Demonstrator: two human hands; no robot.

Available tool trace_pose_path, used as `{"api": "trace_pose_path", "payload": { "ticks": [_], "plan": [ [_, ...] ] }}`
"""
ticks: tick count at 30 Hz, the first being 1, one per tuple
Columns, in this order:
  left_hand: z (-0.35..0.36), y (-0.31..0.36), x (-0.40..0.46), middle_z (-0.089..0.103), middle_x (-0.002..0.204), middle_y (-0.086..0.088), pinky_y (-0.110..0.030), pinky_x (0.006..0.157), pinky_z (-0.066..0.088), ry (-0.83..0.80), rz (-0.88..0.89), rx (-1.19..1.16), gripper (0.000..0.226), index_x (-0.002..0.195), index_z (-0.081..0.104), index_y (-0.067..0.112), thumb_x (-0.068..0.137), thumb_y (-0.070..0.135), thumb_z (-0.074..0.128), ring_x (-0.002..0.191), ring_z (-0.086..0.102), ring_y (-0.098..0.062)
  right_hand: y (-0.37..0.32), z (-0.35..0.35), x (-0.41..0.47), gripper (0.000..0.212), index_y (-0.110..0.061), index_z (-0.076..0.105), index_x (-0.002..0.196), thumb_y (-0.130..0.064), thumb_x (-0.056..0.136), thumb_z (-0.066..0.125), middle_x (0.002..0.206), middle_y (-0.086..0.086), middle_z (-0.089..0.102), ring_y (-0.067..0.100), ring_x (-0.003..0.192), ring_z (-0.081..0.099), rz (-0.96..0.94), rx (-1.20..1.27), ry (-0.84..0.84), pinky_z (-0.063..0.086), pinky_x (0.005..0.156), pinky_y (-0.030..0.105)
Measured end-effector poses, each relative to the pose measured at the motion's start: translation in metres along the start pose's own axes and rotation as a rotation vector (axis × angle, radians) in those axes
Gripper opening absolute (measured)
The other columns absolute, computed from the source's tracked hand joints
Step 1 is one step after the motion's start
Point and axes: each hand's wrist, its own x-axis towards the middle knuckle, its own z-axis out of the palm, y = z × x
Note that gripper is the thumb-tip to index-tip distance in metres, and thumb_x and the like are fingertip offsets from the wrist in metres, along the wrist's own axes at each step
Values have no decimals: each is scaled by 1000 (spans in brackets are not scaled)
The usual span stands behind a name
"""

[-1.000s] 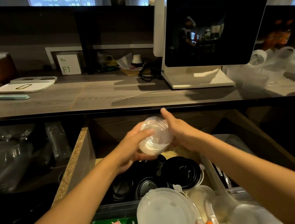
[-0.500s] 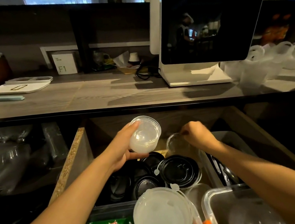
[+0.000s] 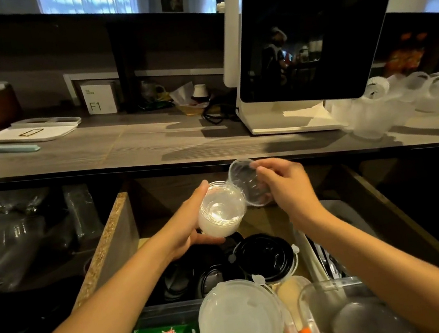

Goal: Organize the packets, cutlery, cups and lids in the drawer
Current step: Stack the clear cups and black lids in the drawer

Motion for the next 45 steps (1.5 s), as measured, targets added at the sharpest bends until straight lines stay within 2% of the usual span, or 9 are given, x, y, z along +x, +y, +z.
{"api": "trace_pose_path", "payload": {
  "ticks": [11, 17, 22, 25, 28, 35, 39, 41, 45],
  "plan": [
    [4, -1, -2, 71, 120, -3, -48, 81, 61, -103, 20, 57, 52, 120, 65, 36, 91, 69, 37, 109, 70, -21, 13, 25, -14, 22, -16, 73, 112, -20, 96, 58, 103, -3, 72, 7, 94, 63, 11, -250, 7, 54, 86, 26],
    [3, -5, -4, 66, 128, -2, -51, 87, 59, -200, 72, 95, 59, 128, 60, 34, 78, 65, 60, 114, 67, -22, 23, 33, -18, 24, -23, 70, 117, -25, 98, 55, 112, -2, 57, -1, 89, 52, 13, -303, 47, 38, 68, 2],
    [4, -2, -3, 70, 121, -1, -53, 83, 60, -176, 172, 43, 38, 126, 62, 33, 91, 48, 54, 107, 70, -24, 24, 42, -15, 32, -24, 61, 126, -38, 101, 47, 124, 1, 62, 13, 112, 59, 166, 2, -88, 49, 101, 40],
    [4, -3, -2, 72, 117, 0, -54, 83, 59, -166, 216, 33, 28, 126, 62, 34, 103, 37, 46, 108, 70, -26, 18, 41, -12, 52, -22, 64, 121, -61, 93, 46, 113, 8, 70, 25, 102, 68, 519, 310, -188, 54, 94, 51],
    [5, -4, -1, 70, 122, -1, -58, 87, 58, -167, 229, 12, 27, 127, 61, 33, 105, 32, 45, 112, 68, -25, 15, 38, -10, 58, -21, 63, 120, -68, 88, 48, 114, 12, 69, 31, 101, 69, 664, 360, -223, 56, 86, 54],
    [5, -6, 0, 66, 128, -11, -61, 94, 53, -194, 157, -42, 38, 133, 58, 28, 95, 34, 57, 116, 66, -33, 3, 44, -13, 37, -26, 63, 89, -55, 97, 43, 102, 9, 68, 26, 91, 68, 500, 145, -94, 60, 71, 42],
    [4, -7, -2, 69, 123, -12, -50, 85, 60, -147, 35, -3, 29, 127, 62, 24, 98, 29, 57, 107, 70, -30, 19, 39, -17, 54, -21, 64, 117, -62, 98, 34, 115, 10, 67, 26, 104, 65, 537, 122, -300, 60, 80, 45],
    [4, -7, -2, 70, 120, -11, -48, 79, 61, -99, 1, 14, 23, 120, 63, 24, 101, 30, 52, 103, 70, -30, 29, 25, -12, 57, -19, 66, 113, -61, 98, 31, 111, 9, 70, 26, 104, 66, 557, 152, -338, 58, 83, 45],
    [1, -6, 1, 66, 122, -13, -44, 68, 62, -19, -9, -5, 22, 117, 61, 26, 100, 37, 52, 102, 69, -31, 54, -21, 13, 37, -16, 70, 101, -48, 96, 52, 102, 7, 72, 24, 94, 67, 339, -147, -8, 54, 85, 39]
  ]
}}
